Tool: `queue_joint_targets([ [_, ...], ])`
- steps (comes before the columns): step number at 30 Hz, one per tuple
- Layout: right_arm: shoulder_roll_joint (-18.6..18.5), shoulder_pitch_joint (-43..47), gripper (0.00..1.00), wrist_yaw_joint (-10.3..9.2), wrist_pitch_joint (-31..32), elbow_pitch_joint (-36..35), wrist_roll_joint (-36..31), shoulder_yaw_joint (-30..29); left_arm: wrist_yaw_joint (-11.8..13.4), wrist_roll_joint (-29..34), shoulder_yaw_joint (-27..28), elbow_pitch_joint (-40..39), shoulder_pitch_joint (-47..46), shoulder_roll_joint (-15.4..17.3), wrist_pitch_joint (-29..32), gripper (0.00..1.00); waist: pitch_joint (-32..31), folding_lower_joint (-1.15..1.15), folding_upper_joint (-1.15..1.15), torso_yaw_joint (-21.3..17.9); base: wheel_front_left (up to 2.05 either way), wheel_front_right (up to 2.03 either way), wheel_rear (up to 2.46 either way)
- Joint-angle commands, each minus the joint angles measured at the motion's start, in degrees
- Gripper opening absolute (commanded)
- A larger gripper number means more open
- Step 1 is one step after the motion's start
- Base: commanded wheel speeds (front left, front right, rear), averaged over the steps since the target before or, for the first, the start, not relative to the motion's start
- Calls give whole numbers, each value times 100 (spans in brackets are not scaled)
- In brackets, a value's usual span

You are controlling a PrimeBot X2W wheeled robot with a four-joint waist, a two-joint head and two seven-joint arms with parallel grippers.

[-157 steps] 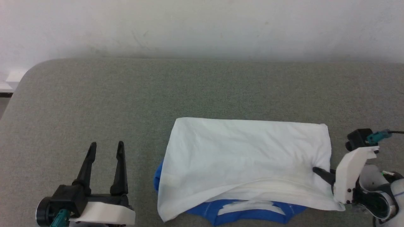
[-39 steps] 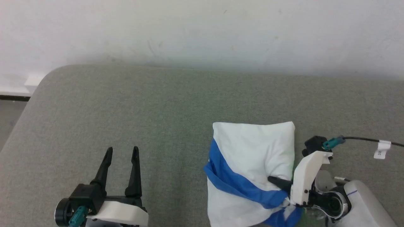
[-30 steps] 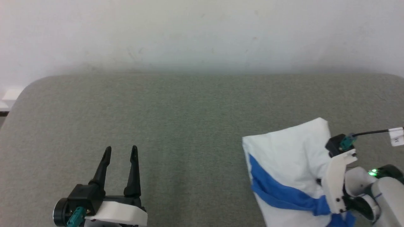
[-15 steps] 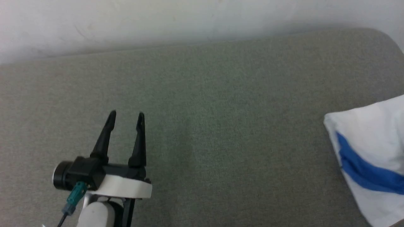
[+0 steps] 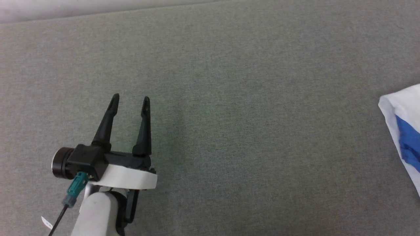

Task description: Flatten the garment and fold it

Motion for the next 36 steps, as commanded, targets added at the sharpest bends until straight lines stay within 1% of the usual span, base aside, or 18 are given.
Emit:
queue_joint_targets([
  [1,99,89,100,-11,-14,132,-65,-203,8,24,48,21,39,-2,-27,100,-187,-3,0,63,0,0,0],
  [4,256,341,100,-11,-117,218,-119,-547,19,14,123,88,205,-21,-27,100,-471,-3,0,56,0,0,0],
  [8,468,717,100,-11,-524,-140,-19,-906,85,1,231,146,542,-59,-27,100,-906,-3,0,-9,0,0,0],
  [12,808,1207,100,-11,-950,-1020,91,-1218,147,-28,316,175,891,-97,-27,100,-1317,-3,0,-7,0,0,0],
  [16,1395,1785,100,-11,-1034,-2232,65,-1287,216,-53,375,174,1176,-127,-27,100,-1640,-3,0,62,0,0,0],
  [19,1928,2126,100,-11,-976,-3036,99,-1134,258,-78,413,166,1336,-132,-27,100,-1788,-3,0,141,0,0,0],
  [21,2270,2292,100,-11,-980,-3443,92,-950,283,-105,445,163,1414,-128,-27,100,-1835,-3,0,207,0,0,0],
  [22,2441,2343,100,-11,-1005,-3593,101,-832,296,-111,464,157,1438,-117,-27,100,-1856,-3,0,243,0,0,0],
  [25,2778,2421,100,-11,-1208,-3863,91,-459,315,-135,510,147,1492,-78,-26,100,-1915,-3,0,362,0,0,0],
  [29,3013,2402,100,-11,-1512,-3926,238,-73,333,-170,587,182,1565,3,-21,100,-2019,-3,0,499,0,0,0],
  [31,3047,2389,100,-11,-1690,-3960,269,170,318,-223,647,214,1623,63,1,100,-2073,-3,0,536,0,0,0],
  [32,3047,2389,100,-11,-1690,-3960,269,170,318,-223,647,214,1623,63,1,100,-2073,-3,0,536,0,0,0],
  [36,3061,2434,100,-11,-2021,-4011,376,565,246,-309,751,270,1733,227,50,100,-2134,-3,0,577,0,0,0],
])
